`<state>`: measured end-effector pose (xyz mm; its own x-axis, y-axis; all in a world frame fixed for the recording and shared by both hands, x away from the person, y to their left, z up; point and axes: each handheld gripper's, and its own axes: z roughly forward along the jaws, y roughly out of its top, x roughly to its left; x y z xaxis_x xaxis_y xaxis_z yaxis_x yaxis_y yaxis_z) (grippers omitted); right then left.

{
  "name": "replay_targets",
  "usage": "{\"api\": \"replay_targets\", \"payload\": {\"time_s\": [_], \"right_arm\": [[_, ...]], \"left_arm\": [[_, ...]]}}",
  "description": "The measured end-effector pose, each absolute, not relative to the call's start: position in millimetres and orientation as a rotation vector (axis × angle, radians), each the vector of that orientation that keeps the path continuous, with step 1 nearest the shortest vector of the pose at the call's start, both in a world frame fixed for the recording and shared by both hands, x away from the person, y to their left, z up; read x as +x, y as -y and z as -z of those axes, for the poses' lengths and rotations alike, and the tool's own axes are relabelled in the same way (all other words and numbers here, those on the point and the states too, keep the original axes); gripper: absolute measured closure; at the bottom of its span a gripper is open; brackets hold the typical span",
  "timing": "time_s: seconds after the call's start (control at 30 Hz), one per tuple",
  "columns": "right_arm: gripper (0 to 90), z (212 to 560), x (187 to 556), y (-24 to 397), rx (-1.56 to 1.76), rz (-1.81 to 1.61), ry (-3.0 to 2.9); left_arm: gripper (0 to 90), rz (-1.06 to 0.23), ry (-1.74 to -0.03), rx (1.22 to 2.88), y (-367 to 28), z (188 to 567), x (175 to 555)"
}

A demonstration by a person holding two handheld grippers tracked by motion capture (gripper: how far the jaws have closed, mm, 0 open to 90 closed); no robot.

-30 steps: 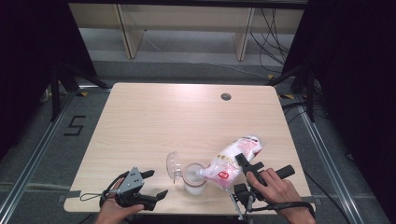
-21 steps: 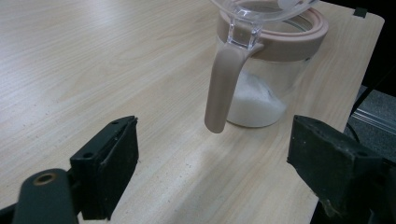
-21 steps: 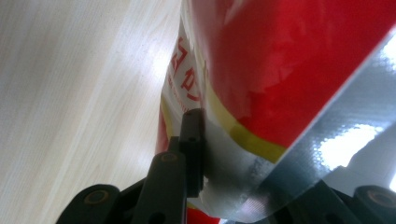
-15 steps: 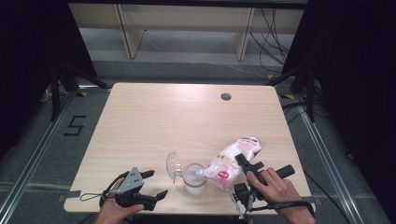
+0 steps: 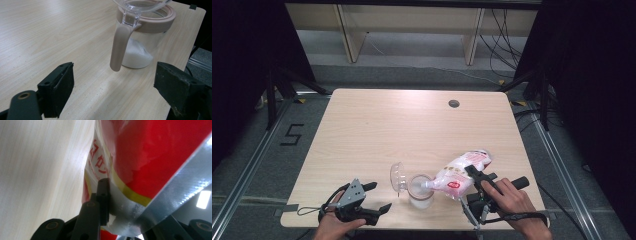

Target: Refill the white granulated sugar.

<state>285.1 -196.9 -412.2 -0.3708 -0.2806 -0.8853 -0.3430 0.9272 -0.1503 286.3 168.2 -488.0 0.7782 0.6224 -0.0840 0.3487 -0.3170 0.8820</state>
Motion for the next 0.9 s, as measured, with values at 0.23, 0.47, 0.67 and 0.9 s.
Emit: {"api": "replay_targets", "payload": {"time_s": [0.23,0.47,0.67,0.9], "right_arm": [[75.7,408,285,199,-0.415,-0.142,-1.983],[75.9,406,289,203,-0.378,-0.22,-1.987],[76.2,412,295,204,-0.278,-0.272,-2.021],[76.4,412,302,205,-0.271,-0.274,-2.018]], "left_arm": [[16.0,-0.334,-0.732,1.936,-168,488,286],[15.9,-0.354,-0.705,1.951,-170,487,288],[15.9,-0.361,-0.704,1.961,-171,487,288],[15.9,-0.346,-0.739,1.945,-170,487,286]]}}
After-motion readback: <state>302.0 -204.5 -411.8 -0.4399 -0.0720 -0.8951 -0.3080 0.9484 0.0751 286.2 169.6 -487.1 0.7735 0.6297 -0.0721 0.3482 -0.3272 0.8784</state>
